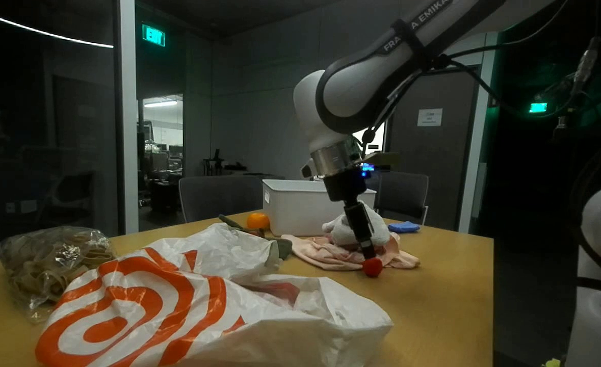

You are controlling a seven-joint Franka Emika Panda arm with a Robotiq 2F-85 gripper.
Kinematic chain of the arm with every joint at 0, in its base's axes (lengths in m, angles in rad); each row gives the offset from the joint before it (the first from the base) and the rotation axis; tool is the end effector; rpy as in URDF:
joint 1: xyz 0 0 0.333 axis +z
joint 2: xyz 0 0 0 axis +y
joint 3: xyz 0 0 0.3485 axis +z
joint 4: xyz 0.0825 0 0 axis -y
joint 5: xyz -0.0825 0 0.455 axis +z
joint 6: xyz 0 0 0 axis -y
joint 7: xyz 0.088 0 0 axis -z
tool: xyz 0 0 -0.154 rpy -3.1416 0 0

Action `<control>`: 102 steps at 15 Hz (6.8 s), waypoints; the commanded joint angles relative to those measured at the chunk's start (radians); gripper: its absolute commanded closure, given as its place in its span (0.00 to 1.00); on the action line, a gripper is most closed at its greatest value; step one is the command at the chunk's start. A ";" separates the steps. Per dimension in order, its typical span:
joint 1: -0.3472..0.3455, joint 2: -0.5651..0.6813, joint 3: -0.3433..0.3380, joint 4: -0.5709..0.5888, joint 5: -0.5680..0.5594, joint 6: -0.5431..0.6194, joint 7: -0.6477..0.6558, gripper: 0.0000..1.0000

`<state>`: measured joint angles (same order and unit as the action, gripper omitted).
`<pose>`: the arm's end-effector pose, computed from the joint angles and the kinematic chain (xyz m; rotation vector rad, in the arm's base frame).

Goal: Put the orange bottle and two of the plush toys into the carrier bag

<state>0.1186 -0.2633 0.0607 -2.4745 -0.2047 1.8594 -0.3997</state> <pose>0.4318 0.0517 0.3126 2.7699 0.9606 -0.5524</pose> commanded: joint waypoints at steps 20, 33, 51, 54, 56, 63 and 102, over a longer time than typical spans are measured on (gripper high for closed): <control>-0.141 0.173 -0.068 -0.041 -0.137 0.289 0.335 0.56; 0.088 -0.028 0.166 0.009 -0.134 0.147 0.288 0.76; 0.184 0.348 0.242 0.287 -0.140 0.164 0.116 0.76; 0.183 0.385 0.244 0.316 -0.117 0.151 0.087 0.24; 0.175 0.380 0.246 0.323 -0.058 0.147 0.048 0.12; 0.155 0.212 0.222 0.271 -0.080 0.147 0.090 0.00; -0.037 0.569 0.014 0.828 -0.104 0.239 0.229 0.00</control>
<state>0.0894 0.2266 0.0843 -1.7582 -0.3323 2.0565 -0.1528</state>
